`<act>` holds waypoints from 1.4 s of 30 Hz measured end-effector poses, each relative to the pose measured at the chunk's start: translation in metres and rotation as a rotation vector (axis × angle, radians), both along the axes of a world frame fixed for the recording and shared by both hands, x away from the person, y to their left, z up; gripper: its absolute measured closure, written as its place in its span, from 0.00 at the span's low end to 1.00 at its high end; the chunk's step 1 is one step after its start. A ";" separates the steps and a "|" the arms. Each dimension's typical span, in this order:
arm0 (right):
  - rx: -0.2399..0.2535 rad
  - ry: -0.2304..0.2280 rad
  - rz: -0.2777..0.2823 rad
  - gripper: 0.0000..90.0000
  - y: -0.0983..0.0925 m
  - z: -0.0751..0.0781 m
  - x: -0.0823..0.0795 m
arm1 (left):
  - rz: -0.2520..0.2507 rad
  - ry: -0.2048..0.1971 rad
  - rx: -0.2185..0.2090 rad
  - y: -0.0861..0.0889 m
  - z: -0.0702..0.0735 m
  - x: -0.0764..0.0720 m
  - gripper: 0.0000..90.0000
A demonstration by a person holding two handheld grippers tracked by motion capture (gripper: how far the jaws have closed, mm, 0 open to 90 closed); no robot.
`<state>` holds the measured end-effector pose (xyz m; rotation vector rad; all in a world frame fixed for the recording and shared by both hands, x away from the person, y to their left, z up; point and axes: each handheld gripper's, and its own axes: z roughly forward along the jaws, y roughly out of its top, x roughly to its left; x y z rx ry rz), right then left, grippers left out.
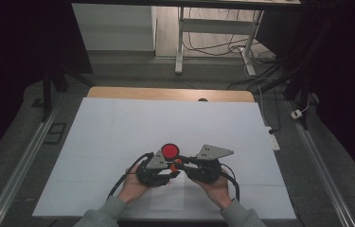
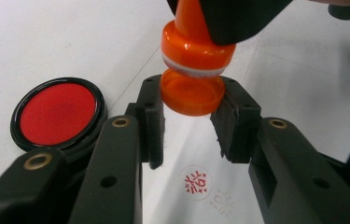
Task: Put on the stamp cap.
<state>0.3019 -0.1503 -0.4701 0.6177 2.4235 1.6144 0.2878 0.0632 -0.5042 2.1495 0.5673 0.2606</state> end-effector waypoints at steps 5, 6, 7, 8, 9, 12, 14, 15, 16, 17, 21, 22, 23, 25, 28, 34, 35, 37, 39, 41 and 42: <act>-0.005 0.002 0.009 0.80 0.002 -0.001 -0.001 | -0.003 -0.001 0.001 -0.001 0.000 0.000 0.72; -0.006 0.002 0.009 0.80 0.002 -0.001 -0.001 | -0.003 0.000 0.001 -0.001 0.000 0.000 0.72; -0.007 0.004 0.009 0.80 0.002 -0.001 -0.001 | -0.002 -0.001 0.001 -0.001 0.000 0.000 0.72; -0.008 0.005 0.010 0.80 0.002 -0.002 -0.001 | -0.002 -0.001 0.001 0.000 0.000 -0.001 0.72; -0.009 0.005 0.010 0.80 0.002 -0.002 -0.001 | -0.002 -0.001 0.001 0.000 0.000 -0.001 0.72; -0.008 0.004 0.011 0.80 0.003 -0.003 -0.001 | -0.001 -0.004 0.000 0.000 0.000 -0.001 0.72; -0.009 0.003 0.011 0.80 0.003 -0.003 -0.001 | -0.001 -0.006 -0.001 0.000 0.001 -0.001 0.72; -0.009 0.002 0.012 0.80 0.003 -0.003 -0.001 | -0.002 -0.005 -0.001 0.000 0.001 -0.001 0.72; -0.009 0.003 0.012 0.80 0.003 -0.003 -0.001 | -0.003 -0.007 -0.002 0.000 0.001 -0.001 0.72; -0.008 0.002 0.013 0.80 0.003 -0.003 -0.001 | -0.003 -0.009 -0.004 0.000 0.001 -0.001 0.72; -0.007 0.003 0.012 0.80 0.003 -0.003 -0.001 | -0.003 -0.009 -0.008 0.001 0.002 -0.001 0.72; -0.007 0.003 0.012 0.80 0.003 -0.003 -0.001 | -0.003 -0.010 -0.007 0.001 0.002 -0.001 0.72; -0.008 0.002 0.012 0.80 0.003 -0.003 -0.001 | -0.004 -0.010 -0.007 0.001 0.002 -0.001 0.72; -0.010 0.004 0.012 0.80 0.003 -0.003 -0.001 | -0.004 -0.010 -0.007 0.001 0.002 -0.001 0.72; -0.010 0.006 0.014 0.80 0.004 -0.003 -0.002 | -0.005 -0.011 -0.008 0.001 0.002 -0.002 0.72; -0.009 0.005 0.016 0.80 0.004 -0.004 -0.001 | -0.006 -0.014 -0.008 0.002 0.004 -0.002 0.72; -0.009 0.007 0.016 0.80 0.004 -0.004 -0.001 | -0.007 -0.015 -0.008 0.002 0.004 -0.002 0.72; -0.008 0.006 0.017 0.80 0.004 -0.004 -0.001 | -0.007 -0.016 -0.005 0.002 0.004 -0.002 0.72; -0.006 0.007 0.016 0.80 0.004 -0.004 -0.001 | -0.008 -0.017 -0.005 0.002 0.004 -0.002 0.72; -0.008 0.003 0.017 0.80 0.004 -0.004 -0.001 | -0.008 -0.019 -0.002 0.002 0.004 -0.002 0.72; -0.008 0.003 0.017 0.80 0.004 -0.004 -0.002 | -0.007 -0.021 -0.001 0.002 0.004 -0.002 0.72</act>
